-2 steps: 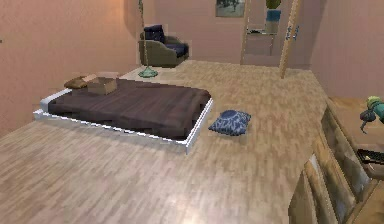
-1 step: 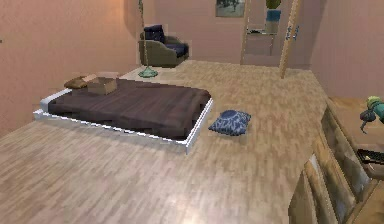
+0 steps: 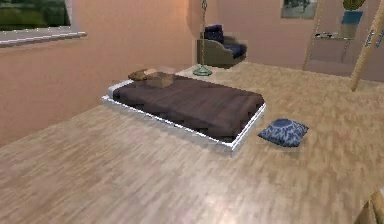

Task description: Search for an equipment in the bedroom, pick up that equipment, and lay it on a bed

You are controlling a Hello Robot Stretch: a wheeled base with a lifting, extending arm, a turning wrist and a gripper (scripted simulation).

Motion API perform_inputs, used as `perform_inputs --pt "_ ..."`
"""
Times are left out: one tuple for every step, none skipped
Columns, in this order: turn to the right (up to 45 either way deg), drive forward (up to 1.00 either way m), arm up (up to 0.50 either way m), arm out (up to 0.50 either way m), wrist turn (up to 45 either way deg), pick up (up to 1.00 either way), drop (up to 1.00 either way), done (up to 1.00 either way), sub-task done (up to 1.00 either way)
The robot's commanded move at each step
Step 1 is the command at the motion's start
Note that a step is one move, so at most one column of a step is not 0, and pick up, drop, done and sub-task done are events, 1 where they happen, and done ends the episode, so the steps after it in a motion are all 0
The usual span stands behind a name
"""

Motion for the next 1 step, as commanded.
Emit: perform_inputs --pt "45.0 0.00 0.00 0.00 0.0 0.00 0.00 0.00 0.00"
